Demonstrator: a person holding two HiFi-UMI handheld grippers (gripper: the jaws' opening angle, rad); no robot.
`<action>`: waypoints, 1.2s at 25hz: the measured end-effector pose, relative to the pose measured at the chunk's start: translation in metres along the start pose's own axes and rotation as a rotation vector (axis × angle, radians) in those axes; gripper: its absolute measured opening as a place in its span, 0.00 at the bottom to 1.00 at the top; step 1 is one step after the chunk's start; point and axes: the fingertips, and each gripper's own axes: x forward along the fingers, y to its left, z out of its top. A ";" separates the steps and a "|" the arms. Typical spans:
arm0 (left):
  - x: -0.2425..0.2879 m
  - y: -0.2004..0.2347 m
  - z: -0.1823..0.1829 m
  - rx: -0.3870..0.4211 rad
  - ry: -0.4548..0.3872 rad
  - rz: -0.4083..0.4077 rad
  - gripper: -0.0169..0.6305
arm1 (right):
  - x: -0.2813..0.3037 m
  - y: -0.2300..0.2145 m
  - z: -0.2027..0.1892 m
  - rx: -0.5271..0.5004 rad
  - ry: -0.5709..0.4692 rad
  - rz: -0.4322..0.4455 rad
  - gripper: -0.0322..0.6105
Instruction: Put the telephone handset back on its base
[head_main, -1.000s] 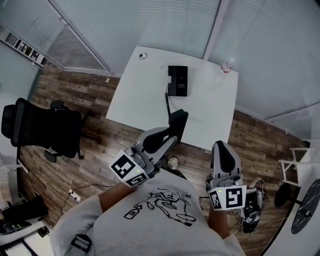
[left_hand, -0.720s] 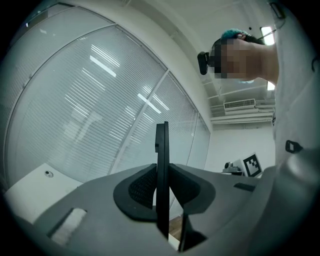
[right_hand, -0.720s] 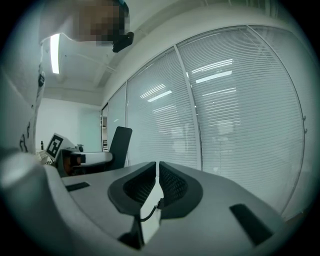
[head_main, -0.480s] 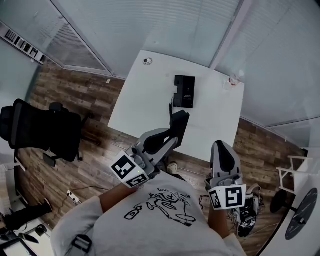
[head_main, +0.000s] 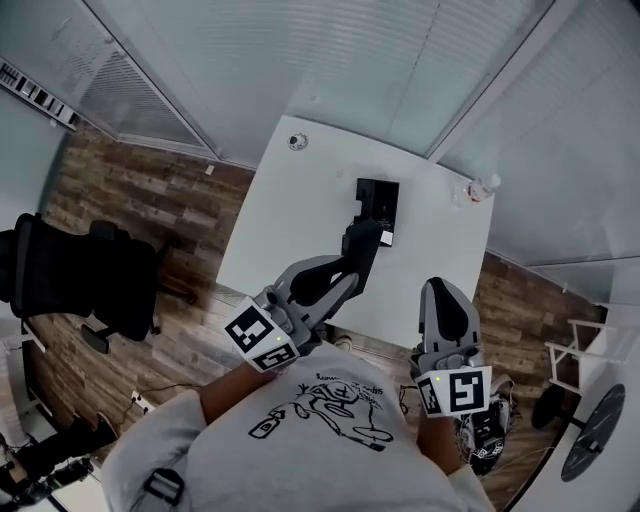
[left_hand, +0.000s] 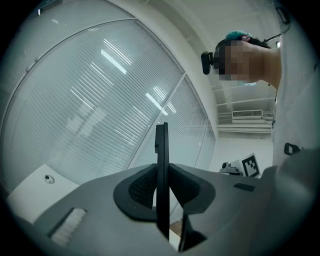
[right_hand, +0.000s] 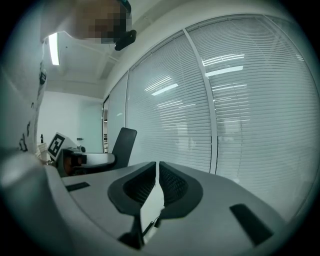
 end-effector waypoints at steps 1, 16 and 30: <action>0.003 0.005 0.003 -0.002 0.000 -0.007 0.13 | 0.006 -0.001 0.002 -0.002 0.000 -0.004 0.08; 0.025 0.051 0.005 -0.101 0.043 -0.068 0.13 | 0.048 0.002 -0.010 -0.026 0.028 -0.019 0.08; 0.039 0.078 -0.030 -0.275 0.074 -0.072 0.13 | 0.067 0.045 -0.093 0.007 0.220 0.191 0.10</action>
